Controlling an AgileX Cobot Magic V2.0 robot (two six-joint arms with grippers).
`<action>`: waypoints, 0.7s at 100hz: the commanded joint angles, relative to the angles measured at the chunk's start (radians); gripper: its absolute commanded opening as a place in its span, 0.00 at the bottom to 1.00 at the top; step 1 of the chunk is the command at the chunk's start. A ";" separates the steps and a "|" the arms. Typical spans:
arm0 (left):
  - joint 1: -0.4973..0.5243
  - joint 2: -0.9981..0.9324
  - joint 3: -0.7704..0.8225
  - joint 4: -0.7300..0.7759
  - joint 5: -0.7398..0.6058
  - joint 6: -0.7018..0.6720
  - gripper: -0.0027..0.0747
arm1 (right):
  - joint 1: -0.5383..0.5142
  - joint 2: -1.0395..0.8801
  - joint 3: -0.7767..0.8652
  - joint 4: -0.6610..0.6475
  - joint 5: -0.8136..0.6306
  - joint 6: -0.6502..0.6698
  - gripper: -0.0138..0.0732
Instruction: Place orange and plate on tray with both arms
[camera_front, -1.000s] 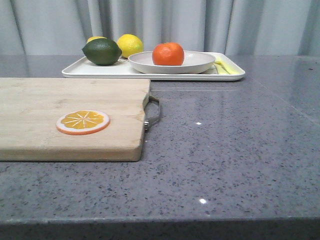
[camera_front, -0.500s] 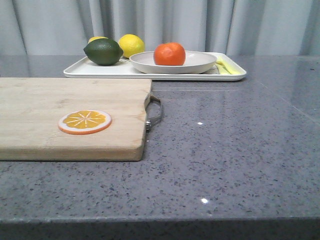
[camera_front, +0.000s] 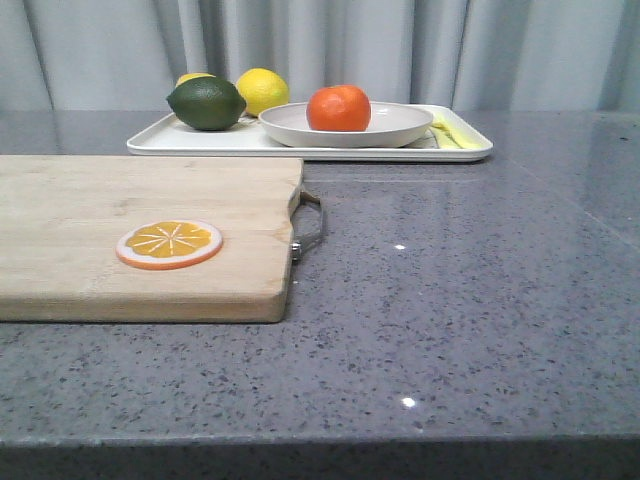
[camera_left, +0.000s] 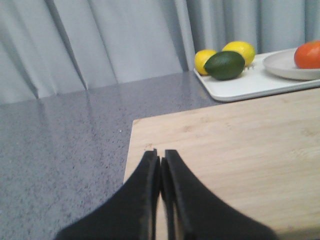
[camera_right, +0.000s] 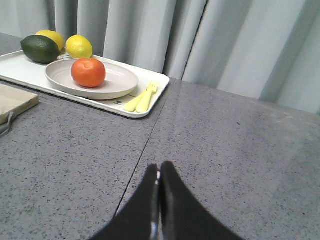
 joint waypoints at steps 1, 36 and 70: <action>0.019 -0.033 -0.003 0.002 -0.062 -0.021 0.01 | -0.005 0.009 -0.027 -0.008 -0.070 -0.006 0.08; 0.023 -0.033 0.068 -0.009 -0.100 -0.021 0.01 | -0.005 0.010 -0.027 -0.008 -0.070 -0.006 0.08; 0.023 -0.033 0.068 -0.032 -0.100 -0.021 0.01 | -0.005 0.010 -0.027 -0.008 -0.070 -0.006 0.08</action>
